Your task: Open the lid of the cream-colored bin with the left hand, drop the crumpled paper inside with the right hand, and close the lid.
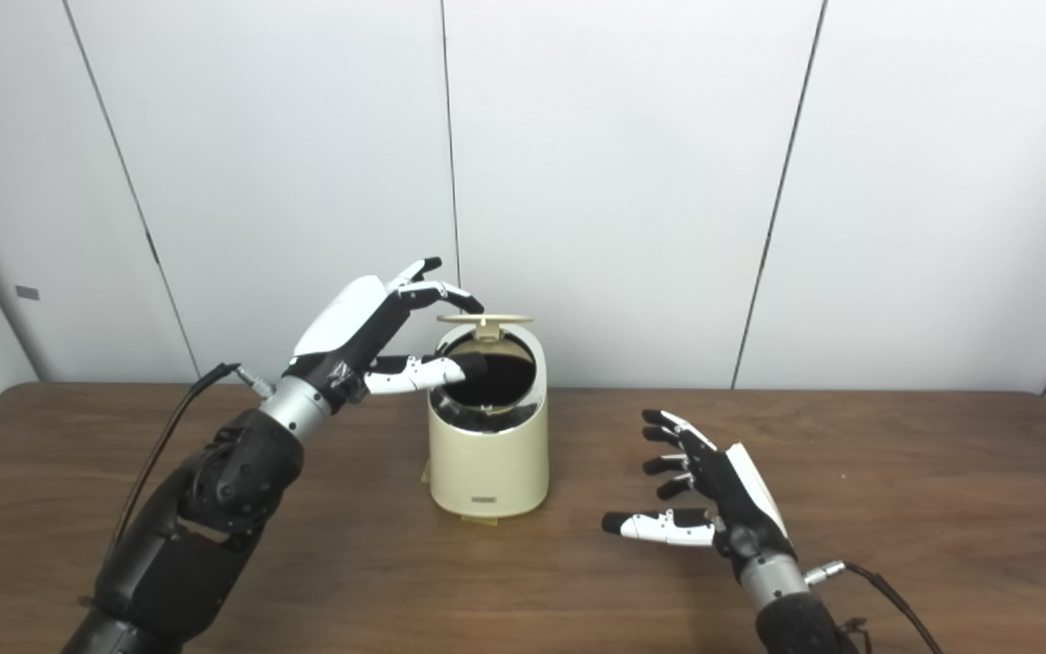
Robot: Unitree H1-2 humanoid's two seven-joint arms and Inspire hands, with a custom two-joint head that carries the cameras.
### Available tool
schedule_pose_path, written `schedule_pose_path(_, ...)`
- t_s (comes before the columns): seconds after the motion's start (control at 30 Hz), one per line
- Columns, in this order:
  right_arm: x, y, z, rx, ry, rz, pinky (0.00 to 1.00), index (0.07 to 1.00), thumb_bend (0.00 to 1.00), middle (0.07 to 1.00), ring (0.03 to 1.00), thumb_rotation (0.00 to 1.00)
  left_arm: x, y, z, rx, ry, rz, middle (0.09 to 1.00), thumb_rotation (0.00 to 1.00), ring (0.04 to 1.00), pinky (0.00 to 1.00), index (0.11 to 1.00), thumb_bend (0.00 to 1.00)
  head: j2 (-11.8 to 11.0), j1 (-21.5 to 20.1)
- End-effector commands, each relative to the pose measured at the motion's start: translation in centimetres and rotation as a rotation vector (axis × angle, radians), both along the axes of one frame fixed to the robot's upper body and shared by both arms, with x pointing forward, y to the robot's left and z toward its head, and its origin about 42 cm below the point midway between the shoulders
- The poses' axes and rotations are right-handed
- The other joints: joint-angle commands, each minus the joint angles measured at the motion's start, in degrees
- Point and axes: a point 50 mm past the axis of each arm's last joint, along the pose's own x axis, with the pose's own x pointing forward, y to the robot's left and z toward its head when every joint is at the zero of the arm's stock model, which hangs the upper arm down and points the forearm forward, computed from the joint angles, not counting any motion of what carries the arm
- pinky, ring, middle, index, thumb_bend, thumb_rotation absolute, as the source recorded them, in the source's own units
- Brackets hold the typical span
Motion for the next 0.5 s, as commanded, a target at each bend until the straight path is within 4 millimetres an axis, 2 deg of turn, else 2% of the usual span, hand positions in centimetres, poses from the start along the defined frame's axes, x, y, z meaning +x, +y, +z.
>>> schedule_pose_path(0.0,0.9,0.1,2.3,0.006,-0.086,0.002,0.56,0.867,0.84,0.838,0.7,0.25,-0.1,-0.1,3.1,0.027,-0.129,-0.031,0.755,0.76,0.981,1.0,0.727,0.79,0.1,-0.1)
schedule_pose_path(0.33,0.9,0.5,2.3,0.008,-0.077,-0.009,0.56,0.87,0.84,0.833,0.7,0.24,-1.2,0.4,2.2,0.099,-0.184,-0.063,0.743,0.72,0.968,1.0,0.723,0.76,0.5,-0.4)
schedule_pose_path(0.47,1.0,0.6,2.3,0.015,-0.073,-0.01,0.57,0.872,0.84,0.838,0.704,0.23,-1.6,0.5,1.5,0.108,-0.183,-0.064,0.742,0.75,0.958,1.0,0.725,0.76,0.6,-0.6)
